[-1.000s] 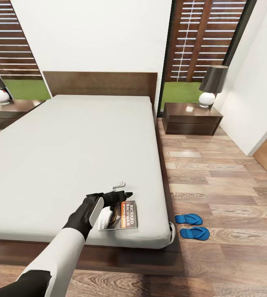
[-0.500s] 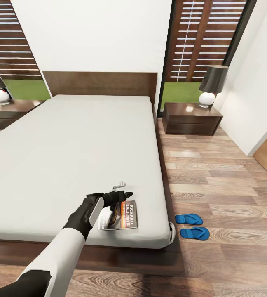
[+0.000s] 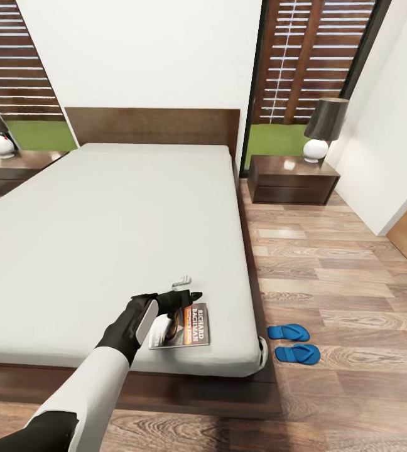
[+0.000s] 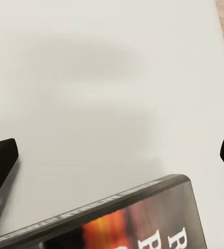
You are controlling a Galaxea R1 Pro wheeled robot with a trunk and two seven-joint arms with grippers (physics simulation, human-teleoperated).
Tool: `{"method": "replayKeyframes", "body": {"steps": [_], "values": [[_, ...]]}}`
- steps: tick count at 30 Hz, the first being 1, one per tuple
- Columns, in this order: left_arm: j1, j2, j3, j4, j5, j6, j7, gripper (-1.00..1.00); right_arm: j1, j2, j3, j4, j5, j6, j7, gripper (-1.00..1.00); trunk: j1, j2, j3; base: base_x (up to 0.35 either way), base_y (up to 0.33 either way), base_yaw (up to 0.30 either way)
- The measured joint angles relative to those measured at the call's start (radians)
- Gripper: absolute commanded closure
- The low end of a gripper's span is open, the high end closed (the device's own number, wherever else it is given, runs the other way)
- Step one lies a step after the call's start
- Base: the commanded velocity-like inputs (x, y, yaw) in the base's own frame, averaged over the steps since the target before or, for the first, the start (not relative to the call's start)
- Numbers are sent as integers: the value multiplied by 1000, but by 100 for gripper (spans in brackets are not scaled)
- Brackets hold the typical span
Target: In the bedroom, move the book from the bed onto either nightstand, and place the two sandals side by side next to the bed.
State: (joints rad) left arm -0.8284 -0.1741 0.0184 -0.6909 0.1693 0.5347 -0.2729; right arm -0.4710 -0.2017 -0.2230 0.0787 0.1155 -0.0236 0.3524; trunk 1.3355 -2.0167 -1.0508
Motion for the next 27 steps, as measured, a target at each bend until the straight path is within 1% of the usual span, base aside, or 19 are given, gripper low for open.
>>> {"method": "replayKeyframes", "body": {"steps": [15,20,27], "values": [[0,0,0,0,0,-1,0,-100,0,0,0,0,0,0,0,-100,0,0,0,0,0,0],[0,0,0,1,4,-2,-1,-100,0,0,0,0,0,0,0,-100,0,0,0,-167,0,0],[0,0,0,1,4,-2,-1,-100,0,0,0,0,0,0,0,-100,0,0,0,-36,0,0]]}}
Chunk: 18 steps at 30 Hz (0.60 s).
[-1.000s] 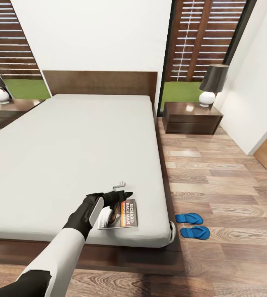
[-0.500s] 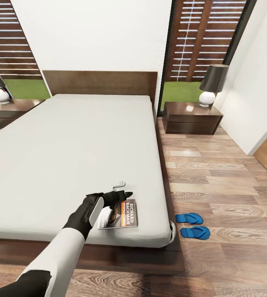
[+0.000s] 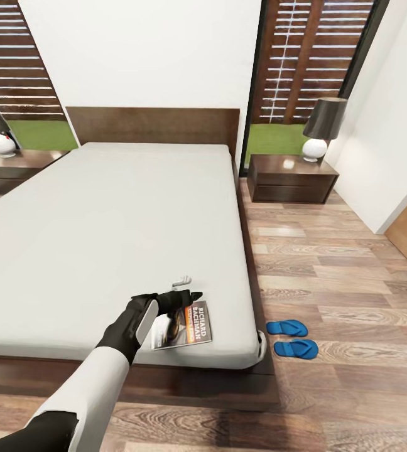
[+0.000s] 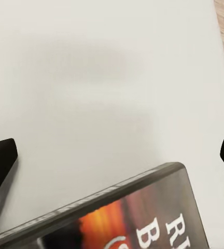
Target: In the bedroom, move the book from the bed onto either nightstand, and place the two sandals side by side next to the bed.
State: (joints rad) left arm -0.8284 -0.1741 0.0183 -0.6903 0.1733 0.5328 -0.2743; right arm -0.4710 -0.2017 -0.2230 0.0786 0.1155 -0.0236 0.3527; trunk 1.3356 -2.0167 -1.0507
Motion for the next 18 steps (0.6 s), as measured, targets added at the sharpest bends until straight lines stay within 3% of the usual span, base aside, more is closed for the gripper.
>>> {"method": "replayKeyframes", "body": {"steps": [18], "values": [[0,0,0,0,-1,0,0,-100,0,0,0,0,5,0,-5,-100,0,0,0,-1,0,0]]}}
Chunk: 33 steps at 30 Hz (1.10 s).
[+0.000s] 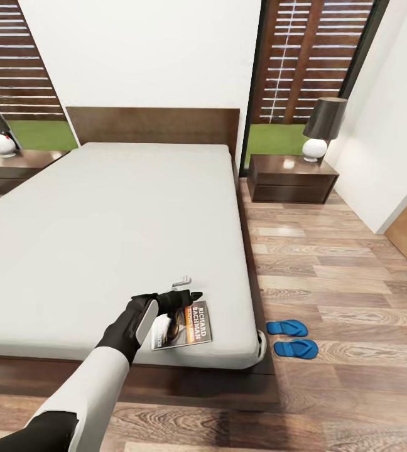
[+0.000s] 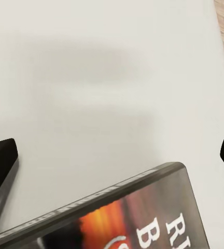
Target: In the bedroom, move the book from the bed onto either nightstand, and place the two sandals side by side next to the bed.
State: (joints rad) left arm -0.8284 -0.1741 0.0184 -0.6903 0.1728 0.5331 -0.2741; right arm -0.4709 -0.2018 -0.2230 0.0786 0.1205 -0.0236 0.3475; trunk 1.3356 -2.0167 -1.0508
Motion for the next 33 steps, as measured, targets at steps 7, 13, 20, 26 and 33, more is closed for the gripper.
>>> {"method": "replayKeyframes", "body": {"steps": [7,13,20,26,33], "values": [[0,0,0,0,0,0,0,-100,0,0,0,0,-1,0,2,-100,0,0,0,0,0,0],[0,0,0,0,0,0,0,-100,0,0,0,0,-6,0,2,-100,0,0,0,0,0,0],[0,0,0,1,-1,-2,0,-100,0,0,0,0,-8,0,2,-100,0,0,0,0,0,0],[0,0,0,2,3,-1,-1,-100,0,0,0,0,-8,0,2,-100,0,0,0,0,30,0],[0,0,0,3,5,3,0,-100,0,0,0,0,-8,0,2,-100,0,0,0,0,41,0]]}}
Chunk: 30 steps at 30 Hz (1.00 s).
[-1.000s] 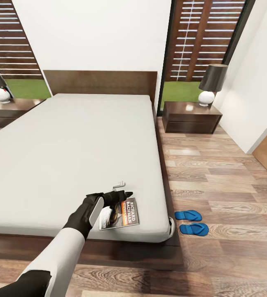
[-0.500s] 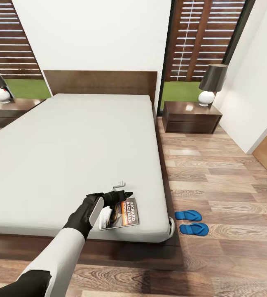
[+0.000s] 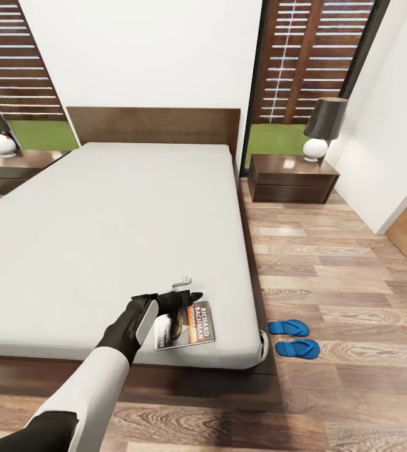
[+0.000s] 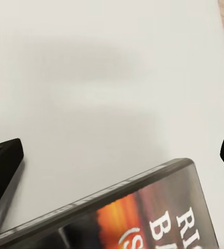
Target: In the bedroom, move the book from the bed onto either nightstand, and place the two sandals side by side next to the bed.
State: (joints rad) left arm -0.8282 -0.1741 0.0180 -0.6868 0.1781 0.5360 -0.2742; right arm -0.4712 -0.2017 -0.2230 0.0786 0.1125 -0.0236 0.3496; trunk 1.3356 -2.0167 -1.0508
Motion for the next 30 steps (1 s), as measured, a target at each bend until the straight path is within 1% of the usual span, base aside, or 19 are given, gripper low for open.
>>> {"method": "replayKeyframes", "body": {"steps": [10,19,27,30], "values": [[0,0,0,0,-1,0,0,-100,0,0,0,0,0,0,0,-100,0,0,0,0,2,0],[0,0,0,0,0,-1,0,-100,0,0,0,0,0,0,0,-100,0,0,0,0,143,0],[0,0,1,0,-1,-1,1,-100,1,0,0,0,0,0,0,-100,0,0,0,0,18,0],[0,0,0,1,-3,-13,1,-100,0,0,0,0,0,0,0,-100,0,0,0,0,1,0]]}}
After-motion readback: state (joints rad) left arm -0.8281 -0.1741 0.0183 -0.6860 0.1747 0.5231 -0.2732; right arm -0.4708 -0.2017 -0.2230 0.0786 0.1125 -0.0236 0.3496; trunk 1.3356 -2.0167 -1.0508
